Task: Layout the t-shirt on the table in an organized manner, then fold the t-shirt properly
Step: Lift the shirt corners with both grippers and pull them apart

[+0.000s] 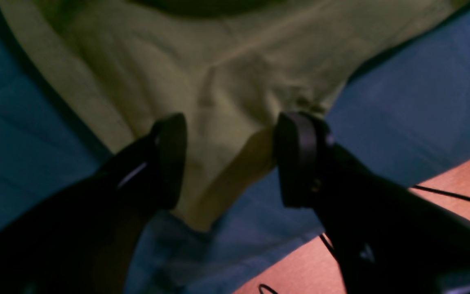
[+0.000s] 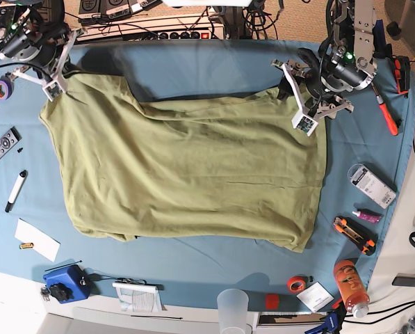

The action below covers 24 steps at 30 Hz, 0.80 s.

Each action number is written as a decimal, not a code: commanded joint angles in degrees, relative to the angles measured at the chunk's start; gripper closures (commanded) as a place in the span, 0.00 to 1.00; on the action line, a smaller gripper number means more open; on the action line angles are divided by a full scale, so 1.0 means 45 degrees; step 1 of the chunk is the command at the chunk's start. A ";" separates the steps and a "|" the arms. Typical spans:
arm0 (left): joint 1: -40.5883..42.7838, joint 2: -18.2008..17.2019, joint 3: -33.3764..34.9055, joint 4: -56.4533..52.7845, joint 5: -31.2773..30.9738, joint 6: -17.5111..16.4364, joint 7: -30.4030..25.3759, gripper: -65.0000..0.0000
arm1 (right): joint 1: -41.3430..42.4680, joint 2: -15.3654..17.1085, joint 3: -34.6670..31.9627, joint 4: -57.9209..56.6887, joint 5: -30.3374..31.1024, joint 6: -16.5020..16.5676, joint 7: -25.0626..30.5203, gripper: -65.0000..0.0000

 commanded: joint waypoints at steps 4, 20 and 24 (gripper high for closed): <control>-0.0049 -0.0068 -0.0034 0.0223 0.0199 -0.0010 0.0636 0.48 | -0.0146 0.0170 0.0121 0.0185 -0.0024 -0.0010 0.0136 1.00; 0.1253 -0.0651 -0.0039 0.0194 0.0607 -0.0267 0.0554 1.00 | -0.0131 0.0175 0.0121 0.0151 -0.1277 -0.0010 0.0704 1.00; 0.1253 -0.0704 -0.0039 0.0194 0.1574 0.0534 0.0549 1.00 | -0.0131 0.0175 0.0121 0.0151 -0.1277 -0.0010 0.0729 1.00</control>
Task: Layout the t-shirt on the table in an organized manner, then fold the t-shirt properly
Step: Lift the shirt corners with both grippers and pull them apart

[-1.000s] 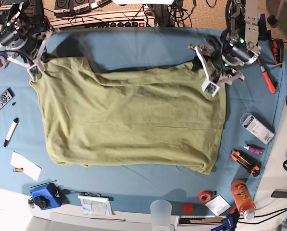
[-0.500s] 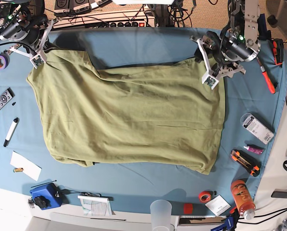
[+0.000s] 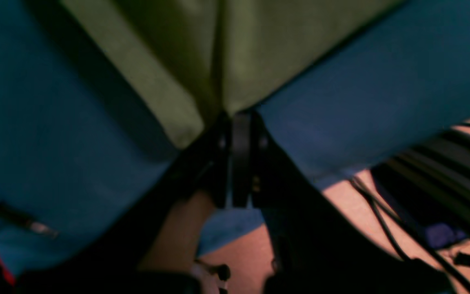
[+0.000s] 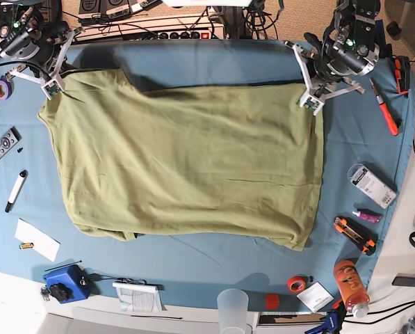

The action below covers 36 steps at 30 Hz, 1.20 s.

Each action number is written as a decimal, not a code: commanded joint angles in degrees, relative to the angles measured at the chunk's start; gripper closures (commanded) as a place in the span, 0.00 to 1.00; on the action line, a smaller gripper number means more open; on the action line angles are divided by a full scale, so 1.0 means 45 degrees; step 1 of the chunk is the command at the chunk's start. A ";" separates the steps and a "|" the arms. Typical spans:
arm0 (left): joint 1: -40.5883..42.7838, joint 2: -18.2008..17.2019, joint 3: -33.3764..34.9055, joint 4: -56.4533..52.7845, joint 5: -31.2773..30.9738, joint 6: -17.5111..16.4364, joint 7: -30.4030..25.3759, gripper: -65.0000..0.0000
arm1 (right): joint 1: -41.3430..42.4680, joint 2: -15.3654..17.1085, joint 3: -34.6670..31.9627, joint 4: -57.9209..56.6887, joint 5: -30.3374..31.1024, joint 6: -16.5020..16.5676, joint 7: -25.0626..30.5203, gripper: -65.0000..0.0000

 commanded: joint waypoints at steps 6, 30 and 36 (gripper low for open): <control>0.0010 -0.0102 -0.0039 0.0194 0.0505 0.0204 0.0015 1.00 | -0.0063 0.0180 0.0121 0.0151 -0.0126 -0.0015 0.0194 1.00; 0.1491 -0.0102 -0.0039 0.0199 0.2079 0.0214 0.0515 1.00 | -0.0393 0.0185 0.0257 0.0155 -0.0087 -0.0680 -0.0792 1.00; 0.1491 -0.0112 -0.0063 0.0199 0.2866 0.0787 0.0588 1.00 | -0.0699 0.0180 0.1695 0.0155 0.1982 -0.0525 -0.1321 1.00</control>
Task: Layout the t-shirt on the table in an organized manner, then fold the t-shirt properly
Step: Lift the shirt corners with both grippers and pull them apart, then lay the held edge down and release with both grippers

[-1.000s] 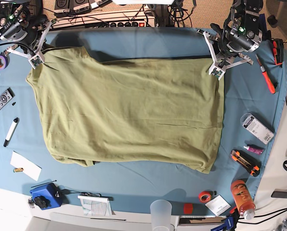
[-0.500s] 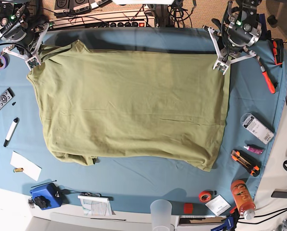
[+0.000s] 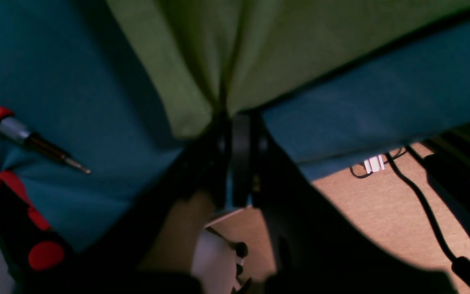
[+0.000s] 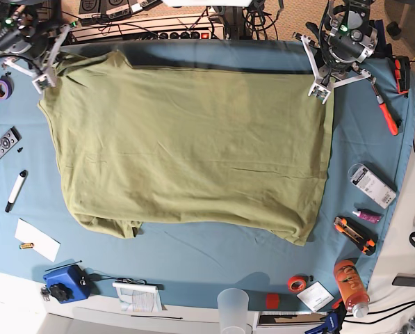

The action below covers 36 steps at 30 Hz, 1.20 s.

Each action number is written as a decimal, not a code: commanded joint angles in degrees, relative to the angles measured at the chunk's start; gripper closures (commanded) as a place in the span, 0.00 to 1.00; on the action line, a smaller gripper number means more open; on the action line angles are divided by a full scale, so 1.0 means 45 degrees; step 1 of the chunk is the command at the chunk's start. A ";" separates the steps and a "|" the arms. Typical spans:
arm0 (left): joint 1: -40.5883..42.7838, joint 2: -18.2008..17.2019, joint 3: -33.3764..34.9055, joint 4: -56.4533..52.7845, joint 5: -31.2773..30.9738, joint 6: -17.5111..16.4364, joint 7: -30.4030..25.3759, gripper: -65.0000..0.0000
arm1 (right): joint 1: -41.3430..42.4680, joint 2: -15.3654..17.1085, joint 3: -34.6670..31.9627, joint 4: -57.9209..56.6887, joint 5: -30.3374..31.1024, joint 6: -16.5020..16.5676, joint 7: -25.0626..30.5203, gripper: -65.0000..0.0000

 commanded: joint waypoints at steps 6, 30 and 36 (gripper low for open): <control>0.0364 -0.0107 -0.0053 -0.0019 0.0437 0.0092 0.1195 1.00 | -0.0131 0.0180 0.1724 0.0155 0.0889 0.0437 -0.0290 1.00; -0.0369 -0.0107 -0.0049 0.1676 0.0423 0.2195 -0.1175 1.00 | 0.2633 0.0180 0.1870 0.0151 0.0889 0.0578 0.1991 1.00; -0.1273 -0.0097 -0.0049 0.1666 -0.1175 0.1695 -0.2365 1.00 | 0.3487 0.0180 0.1870 -0.0393 0.0879 0.0588 0.2584 1.00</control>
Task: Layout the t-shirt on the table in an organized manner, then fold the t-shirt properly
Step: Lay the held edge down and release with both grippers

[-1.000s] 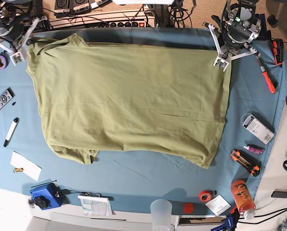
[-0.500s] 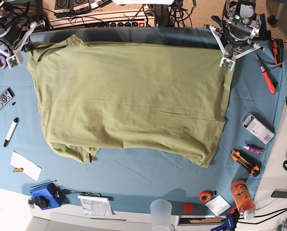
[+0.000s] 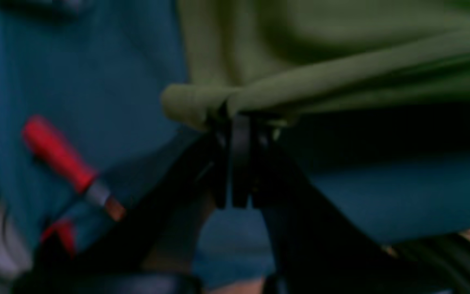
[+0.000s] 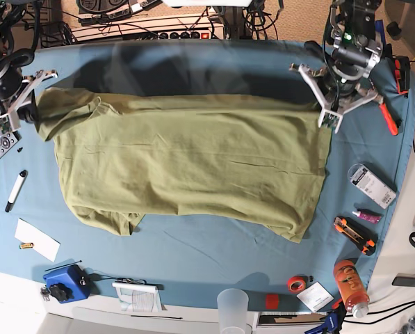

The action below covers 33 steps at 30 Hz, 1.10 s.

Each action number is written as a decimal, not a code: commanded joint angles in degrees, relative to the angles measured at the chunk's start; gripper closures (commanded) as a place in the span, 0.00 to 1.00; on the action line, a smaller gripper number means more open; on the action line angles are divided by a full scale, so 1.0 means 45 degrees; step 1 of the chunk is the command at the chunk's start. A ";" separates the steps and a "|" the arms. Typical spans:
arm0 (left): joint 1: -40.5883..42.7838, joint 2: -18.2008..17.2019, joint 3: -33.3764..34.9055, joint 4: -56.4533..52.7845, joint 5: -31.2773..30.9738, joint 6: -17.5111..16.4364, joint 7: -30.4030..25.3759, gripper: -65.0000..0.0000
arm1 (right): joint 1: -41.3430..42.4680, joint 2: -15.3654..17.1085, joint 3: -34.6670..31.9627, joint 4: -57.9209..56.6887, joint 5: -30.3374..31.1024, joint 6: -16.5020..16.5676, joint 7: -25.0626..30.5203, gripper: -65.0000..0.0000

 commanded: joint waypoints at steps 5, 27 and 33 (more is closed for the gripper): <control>-0.1073 -0.0087 -0.0044 -0.0374 -0.0588 -0.0384 -0.0889 1.00 | 0.1239 0.0204 0.0151 -0.2025 -0.0058 0.0529 0.1054 1.00; -0.4527 0.0010 -0.0010 -0.4410 -0.1588 -0.1161 -0.1457 1.00 | 0.5969 0.0175 -0.3949 -0.7626 -0.1443 0.1013 0.1889 1.00; -0.4629 0.0010 -0.0010 -0.4444 -0.1583 -0.1200 -0.2220 1.00 | 0.6033 0.0180 -0.3949 -0.7781 -0.2540 0.0957 0.2890 1.00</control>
